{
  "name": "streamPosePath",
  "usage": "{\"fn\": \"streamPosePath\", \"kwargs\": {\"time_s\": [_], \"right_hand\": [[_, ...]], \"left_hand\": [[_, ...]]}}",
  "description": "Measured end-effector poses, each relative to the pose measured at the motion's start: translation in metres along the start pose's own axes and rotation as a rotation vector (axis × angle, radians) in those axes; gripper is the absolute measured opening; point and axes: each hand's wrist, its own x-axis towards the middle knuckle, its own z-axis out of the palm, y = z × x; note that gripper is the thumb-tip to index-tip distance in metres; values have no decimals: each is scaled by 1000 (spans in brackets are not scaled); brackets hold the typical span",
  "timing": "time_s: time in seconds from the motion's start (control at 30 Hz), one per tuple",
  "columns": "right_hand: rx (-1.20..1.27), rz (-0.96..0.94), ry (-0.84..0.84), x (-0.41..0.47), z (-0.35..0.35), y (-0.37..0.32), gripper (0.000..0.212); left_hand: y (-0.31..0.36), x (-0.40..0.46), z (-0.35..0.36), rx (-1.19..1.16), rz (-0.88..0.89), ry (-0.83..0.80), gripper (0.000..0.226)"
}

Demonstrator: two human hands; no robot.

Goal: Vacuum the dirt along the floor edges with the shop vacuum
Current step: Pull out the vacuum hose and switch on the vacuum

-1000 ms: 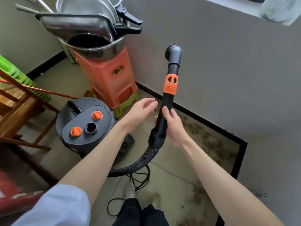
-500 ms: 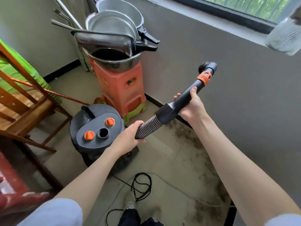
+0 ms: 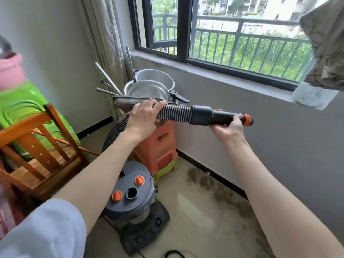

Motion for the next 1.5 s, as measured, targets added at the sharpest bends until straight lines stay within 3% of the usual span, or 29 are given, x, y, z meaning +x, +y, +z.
{"fn": "streamPosePath", "kwargs": {"time_s": [0.23,0.5,0.63,0.7,0.93,1.1,1.2,1.3,1.4,1.47,1.5], "right_hand": [[85,-94,-92,-25,36,-58,43],[19,-236,59,-33,10,-103,38],[-70,-288,106,-33,0,-112,39],[-167,-319,120,-28,-8,-113,40],[-690,-246,48,-10,-38,-38,43],[-670,-145,108,1,-56,16,37],[-670,-88,112,13,-69,34,41],[-694,-45,161,24,-91,51,51],[-732,-21,183,31,-109,61,31],[-736,-2,193,37,-116,66,22],[-741,1,203,39,-119,66,22]], "left_hand": [[52,48,-28,59,104,152,58],[94,0,41,-126,166,121,73],[75,-40,64,-394,-26,-40,69],[61,-59,72,-412,-118,-123,63],[62,-89,81,-376,-205,-96,57],[48,-103,80,-384,-224,-142,58],[33,-128,87,-500,-359,-171,56],[13,-167,106,-642,-629,-211,59],[-10,-212,138,-742,-1025,-374,72],[-11,-228,154,-996,-1369,-451,92],[-10,-229,162,-1198,-1560,-449,90]]}}
